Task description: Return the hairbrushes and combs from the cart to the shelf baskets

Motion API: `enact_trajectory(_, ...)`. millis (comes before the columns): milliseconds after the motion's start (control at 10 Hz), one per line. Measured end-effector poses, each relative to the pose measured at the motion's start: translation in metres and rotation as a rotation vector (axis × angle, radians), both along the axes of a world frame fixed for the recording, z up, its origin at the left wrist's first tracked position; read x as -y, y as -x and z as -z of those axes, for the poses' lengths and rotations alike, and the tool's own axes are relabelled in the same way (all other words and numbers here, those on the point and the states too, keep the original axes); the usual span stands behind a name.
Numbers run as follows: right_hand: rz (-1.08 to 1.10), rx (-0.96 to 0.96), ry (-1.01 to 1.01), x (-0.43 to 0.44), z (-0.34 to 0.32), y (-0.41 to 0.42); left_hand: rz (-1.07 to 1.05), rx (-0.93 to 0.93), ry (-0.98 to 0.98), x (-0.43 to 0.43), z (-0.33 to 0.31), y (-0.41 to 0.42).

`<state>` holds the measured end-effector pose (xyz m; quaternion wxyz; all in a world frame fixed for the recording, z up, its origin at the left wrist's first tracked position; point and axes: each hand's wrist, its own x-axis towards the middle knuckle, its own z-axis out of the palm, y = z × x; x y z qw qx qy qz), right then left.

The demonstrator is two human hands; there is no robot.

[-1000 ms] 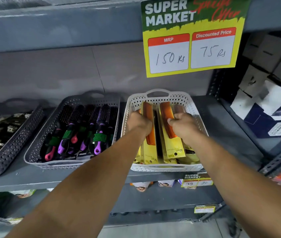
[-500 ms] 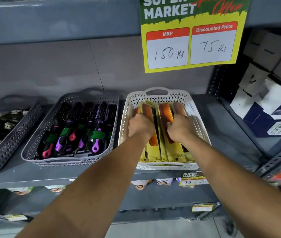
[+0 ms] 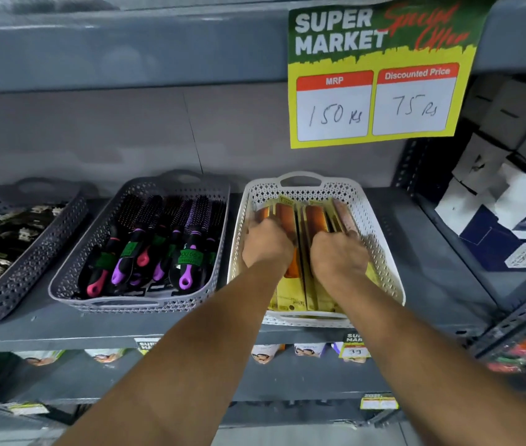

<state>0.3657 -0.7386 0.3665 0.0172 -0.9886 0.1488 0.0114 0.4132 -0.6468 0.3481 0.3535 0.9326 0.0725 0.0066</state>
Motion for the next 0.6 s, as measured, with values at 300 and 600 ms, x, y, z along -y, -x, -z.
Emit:
enact_trajectory(300, 0.028, 0.012, -0.059, -0.005, 0.003, -0.002, 0.121, 0.027, -0.159, -0.01, 0.007, 0.0)
enact_trajectory(600, -0.124, 0.552, -0.357, 0.0, -0.02, 0.039, 0.325, 0.442, -0.131, -0.038, -0.033, 0.04)
